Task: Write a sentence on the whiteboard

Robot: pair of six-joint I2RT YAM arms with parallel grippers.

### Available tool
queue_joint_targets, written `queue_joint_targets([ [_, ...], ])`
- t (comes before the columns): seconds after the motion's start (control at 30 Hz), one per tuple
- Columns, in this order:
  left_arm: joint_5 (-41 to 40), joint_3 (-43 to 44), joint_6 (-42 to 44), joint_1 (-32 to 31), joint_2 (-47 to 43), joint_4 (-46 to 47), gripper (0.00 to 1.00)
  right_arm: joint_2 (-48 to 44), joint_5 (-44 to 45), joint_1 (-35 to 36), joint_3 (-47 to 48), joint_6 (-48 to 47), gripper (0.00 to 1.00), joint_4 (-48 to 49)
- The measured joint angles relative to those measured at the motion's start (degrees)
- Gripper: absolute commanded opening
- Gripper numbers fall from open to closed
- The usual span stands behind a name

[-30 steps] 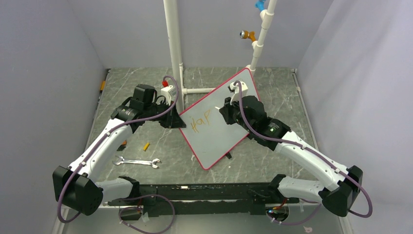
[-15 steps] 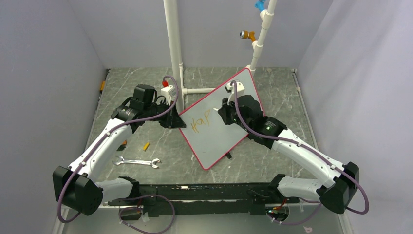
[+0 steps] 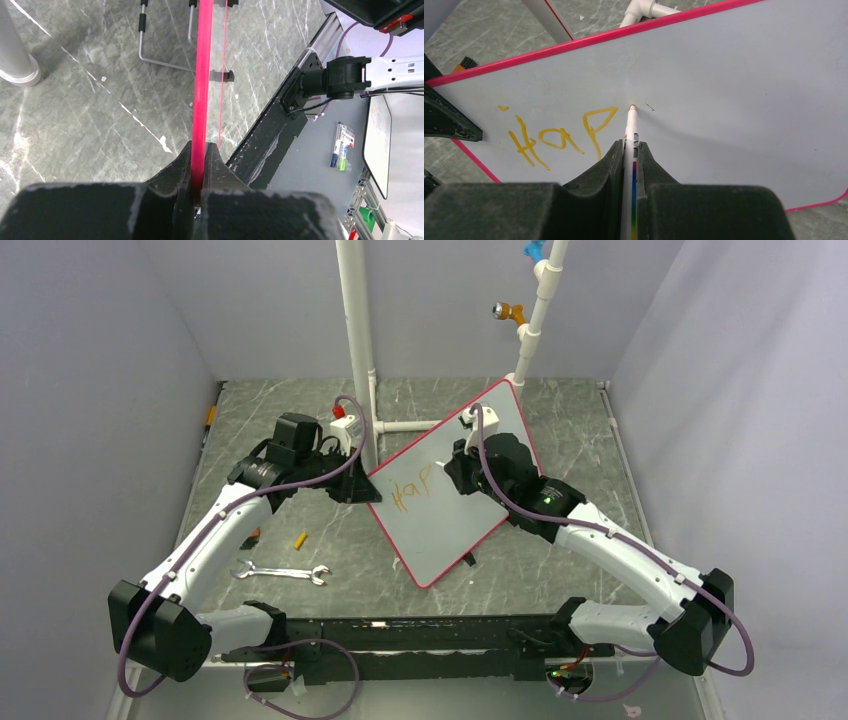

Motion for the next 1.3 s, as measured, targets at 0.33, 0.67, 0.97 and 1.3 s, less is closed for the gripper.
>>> queue_joint_targets([
  [0.33,-0.37,-0.02,-0.09,0.0,0.0,-0.15,0.0,0.44,-0.28,-0.09,0.17,0.0,0.0,-0.02],
  [0.67,-0.39,-0.02,-0.09,0.0,0.0,-0.17,0.0,0.46,-0.5,-0.09,0.17,0.0,0.0,-0.17],
  [0.97,-0.42,-0.02,-0.11,0.04,0.0,-0.24,0.0,-0.22,-0.74,-0.09,-0.92,0.04,0.0,-2.05],
  [1.3,-0.09,-0.02,-0.04,0.04,0.0,-0.07,0.0,-1.64,-3.67,-0.09,-2.89,0.46,0.0,-7.72],
])
